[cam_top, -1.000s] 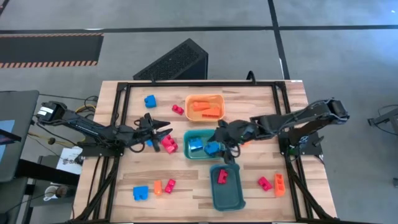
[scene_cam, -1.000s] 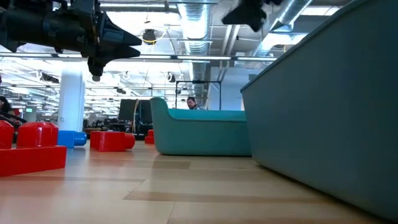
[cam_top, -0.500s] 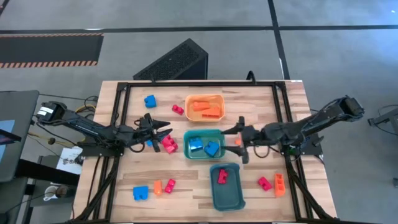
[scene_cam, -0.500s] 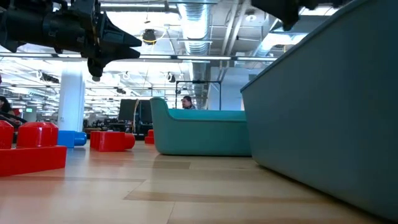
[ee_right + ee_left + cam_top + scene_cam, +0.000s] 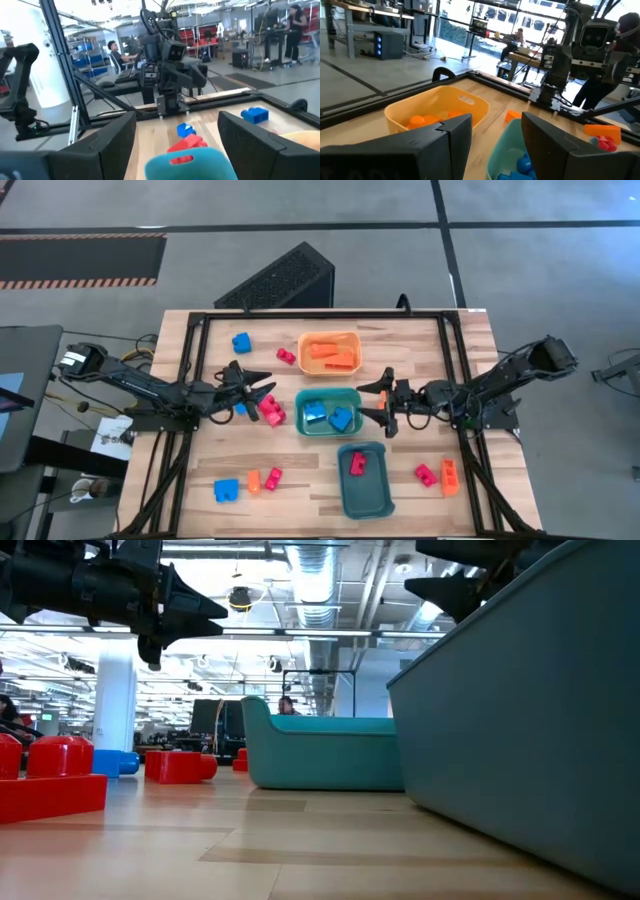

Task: Sort & place blocks by color
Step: Put the red game piece into the blue bin

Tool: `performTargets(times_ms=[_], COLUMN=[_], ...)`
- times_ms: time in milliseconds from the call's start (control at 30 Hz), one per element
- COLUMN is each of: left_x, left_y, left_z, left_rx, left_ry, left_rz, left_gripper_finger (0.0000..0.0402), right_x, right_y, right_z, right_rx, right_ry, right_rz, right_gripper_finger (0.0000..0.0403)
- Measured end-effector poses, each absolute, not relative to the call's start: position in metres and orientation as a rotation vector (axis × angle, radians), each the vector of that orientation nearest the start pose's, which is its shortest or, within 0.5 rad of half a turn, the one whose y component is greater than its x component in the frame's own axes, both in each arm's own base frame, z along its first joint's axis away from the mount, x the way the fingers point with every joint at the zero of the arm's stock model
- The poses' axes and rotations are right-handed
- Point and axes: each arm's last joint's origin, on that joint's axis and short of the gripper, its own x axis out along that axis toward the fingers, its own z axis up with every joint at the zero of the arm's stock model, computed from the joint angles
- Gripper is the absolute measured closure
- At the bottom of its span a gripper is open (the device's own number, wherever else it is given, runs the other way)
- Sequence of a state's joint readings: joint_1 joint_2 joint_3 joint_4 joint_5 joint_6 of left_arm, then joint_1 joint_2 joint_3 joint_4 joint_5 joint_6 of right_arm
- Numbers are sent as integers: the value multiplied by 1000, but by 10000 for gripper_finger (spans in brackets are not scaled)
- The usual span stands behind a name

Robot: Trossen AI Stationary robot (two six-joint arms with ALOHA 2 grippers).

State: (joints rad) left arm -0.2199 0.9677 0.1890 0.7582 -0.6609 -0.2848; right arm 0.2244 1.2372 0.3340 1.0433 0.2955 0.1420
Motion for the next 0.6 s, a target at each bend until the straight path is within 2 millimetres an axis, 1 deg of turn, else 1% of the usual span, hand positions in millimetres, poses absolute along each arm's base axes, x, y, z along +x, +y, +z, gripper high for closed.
performTargets(times_ms=[167,367,500,600], left_x=[177,178,181,181], left_y=[-21,-22,-25,-29], left_z=[190,193,198,207], left_rx=[-270,-218,-149,-176], left_ry=[-47,-51,-42,-69], left_rz=[447,437,341,286], left_gripper_finger=[242,242,242,242], right_x=[226,226,226,226], right_y=[40,40,40,41], right_z=[211,213,213,213], right_rx=[195,199,200,200], right_ry=[-184,-197,-200,-199], right_rz=[-68,-66,-66,-61], right_gripper_finger=[101,101,101,101])
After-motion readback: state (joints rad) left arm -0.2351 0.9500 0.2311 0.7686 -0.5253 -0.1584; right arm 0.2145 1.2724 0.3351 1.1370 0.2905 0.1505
